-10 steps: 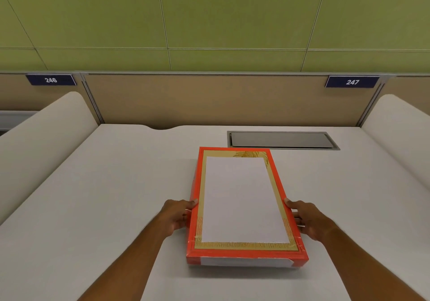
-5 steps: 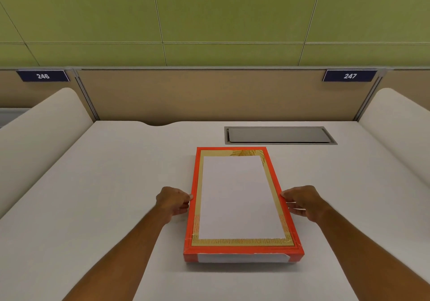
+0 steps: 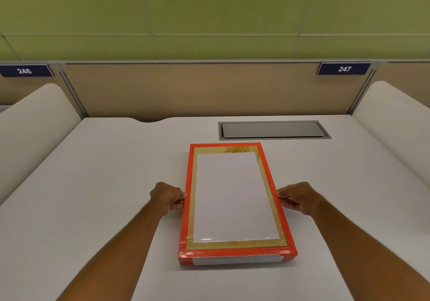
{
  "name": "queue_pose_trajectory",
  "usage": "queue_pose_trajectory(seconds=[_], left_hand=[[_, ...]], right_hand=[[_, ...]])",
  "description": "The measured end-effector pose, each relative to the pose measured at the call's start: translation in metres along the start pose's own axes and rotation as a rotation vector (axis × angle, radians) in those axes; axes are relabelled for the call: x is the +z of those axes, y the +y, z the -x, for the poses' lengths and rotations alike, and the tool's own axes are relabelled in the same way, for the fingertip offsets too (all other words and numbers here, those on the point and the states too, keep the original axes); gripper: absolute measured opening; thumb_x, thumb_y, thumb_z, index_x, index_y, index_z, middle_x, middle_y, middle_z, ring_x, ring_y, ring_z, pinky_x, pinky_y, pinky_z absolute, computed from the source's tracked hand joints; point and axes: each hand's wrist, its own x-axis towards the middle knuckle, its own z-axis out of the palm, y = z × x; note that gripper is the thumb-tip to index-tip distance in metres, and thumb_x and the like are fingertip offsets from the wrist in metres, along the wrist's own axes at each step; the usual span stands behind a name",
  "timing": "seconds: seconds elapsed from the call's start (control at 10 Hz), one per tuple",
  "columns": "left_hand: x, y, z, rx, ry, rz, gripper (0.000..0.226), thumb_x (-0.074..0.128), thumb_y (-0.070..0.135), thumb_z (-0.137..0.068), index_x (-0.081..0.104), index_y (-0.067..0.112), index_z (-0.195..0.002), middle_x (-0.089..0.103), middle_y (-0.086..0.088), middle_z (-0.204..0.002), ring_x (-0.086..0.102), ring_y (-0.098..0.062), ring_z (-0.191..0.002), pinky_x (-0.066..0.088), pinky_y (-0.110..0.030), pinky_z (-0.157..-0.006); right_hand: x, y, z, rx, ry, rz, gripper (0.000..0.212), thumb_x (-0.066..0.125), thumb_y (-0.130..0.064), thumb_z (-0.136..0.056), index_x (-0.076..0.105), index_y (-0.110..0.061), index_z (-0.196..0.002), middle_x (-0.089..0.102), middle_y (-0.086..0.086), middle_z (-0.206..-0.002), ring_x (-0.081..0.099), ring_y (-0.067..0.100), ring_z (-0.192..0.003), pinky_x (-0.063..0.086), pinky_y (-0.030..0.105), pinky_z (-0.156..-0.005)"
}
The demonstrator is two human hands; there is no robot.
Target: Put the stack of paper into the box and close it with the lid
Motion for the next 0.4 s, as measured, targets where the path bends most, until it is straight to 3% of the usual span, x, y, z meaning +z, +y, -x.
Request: queue_pose_trajectory(seconds=[0.2,0.3,0.4], left_hand=[[-0.002,-0.001,-0.002,0.028,-0.034,-0.017,0.02,0.077,0.001,-0.077,0.07,-0.009,-0.094,0.073,-0.021,-0.094,0.074,-0.028,-0.075,0.063,-0.038,-0.068],[0.002,0.003,0.007,0.209,0.067,-0.222,0.024,0.079,0.024,-0.079,0.067,0.004,-0.087,0.073,-0.016,-0.1,0.072,-0.028,-0.084,0.061,-0.039,-0.08],[0.003,0.007,0.017,0.308,0.149,-0.343,0.043,0.073,0.042,-0.08,0.066,0.009,-0.108,0.068,-0.013,-0.118,0.066,-0.029,-0.106,0.053,-0.04,-0.092]], right_hand=[[-0.005,0.001,-0.003,-0.003,-0.03,-0.03,0.027,0.071,-0.005,-0.086,0.066,0.01,-0.108,0.073,0.024,-0.101,0.072,0.033,-0.084,0.06,0.045,-0.083],[0.002,-0.003,0.004,-0.095,0.005,0.015,0.04,0.07,-0.023,-0.088,0.059,0.006,-0.113,0.067,0.024,-0.113,0.066,0.035,-0.098,0.055,0.049,-0.093],[0.01,-0.008,0.011,-0.195,0.114,0.086,0.048,0.066,-0.036,-0.09,0.059,0.0,-0.12,0.06,0.021,-0.13,0.059,0.035,-0.111,0.048,0.05,-0.101]])
